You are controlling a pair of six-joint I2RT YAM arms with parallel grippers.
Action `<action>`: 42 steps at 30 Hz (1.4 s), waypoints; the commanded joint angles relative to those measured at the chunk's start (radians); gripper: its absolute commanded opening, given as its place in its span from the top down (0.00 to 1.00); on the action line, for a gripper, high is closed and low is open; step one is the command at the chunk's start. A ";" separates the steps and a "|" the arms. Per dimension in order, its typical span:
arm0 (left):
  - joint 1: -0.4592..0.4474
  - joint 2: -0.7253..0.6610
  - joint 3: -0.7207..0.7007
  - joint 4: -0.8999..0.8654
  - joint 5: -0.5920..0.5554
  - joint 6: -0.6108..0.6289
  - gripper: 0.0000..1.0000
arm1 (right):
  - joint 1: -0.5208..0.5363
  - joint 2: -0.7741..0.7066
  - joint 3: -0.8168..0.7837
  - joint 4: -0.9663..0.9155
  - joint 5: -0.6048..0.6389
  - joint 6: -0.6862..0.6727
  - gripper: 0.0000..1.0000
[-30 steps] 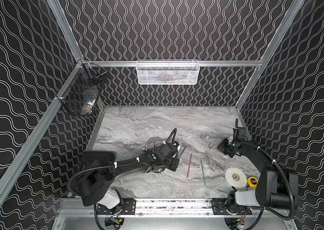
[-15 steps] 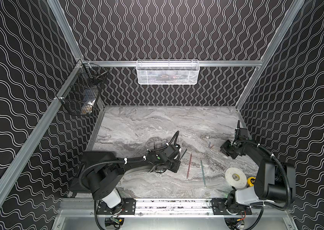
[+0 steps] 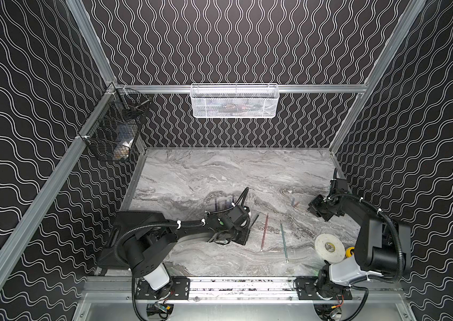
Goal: Remove the protective cover of the pencils
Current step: Place the protective sleeve at the center of the board.
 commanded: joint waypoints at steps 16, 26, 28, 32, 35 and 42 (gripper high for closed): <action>0.001 0.046 -0.046 0.166 0.055 -0.190 0.96 | 0.002 0.115 -0.004 0.123 -0.212 0.032 0.93; -0.003 0.066 -0.048 0.191 0.071 -0.218 0.92 | 0.001 0.146 -0.001 0.119 -0.215 0.032 0.88; -0.004 0.065 -0.047 0.188 0.070 -0.218 0.88 | 0.002 0.149 -0.002 0.121 -0.215 0.034 0.87; -0.005 0.056 -0.050 0.188 0.070 -0.217 0.84 | 0.002 0.153 -0.003 0.123 -0.215 0.033 0.82; -0.005 0.050 -0.054 0.187 0.071 -0.214 0.78 | 0.002 0.153 -0.005 0.126 -0.215 0.035 0.80; -0.006 0.043 -0.049 0.189 0.076 -0.215 0.76 | 0.002 0.157 -0.007 0.134 -0.226 0.037 0.75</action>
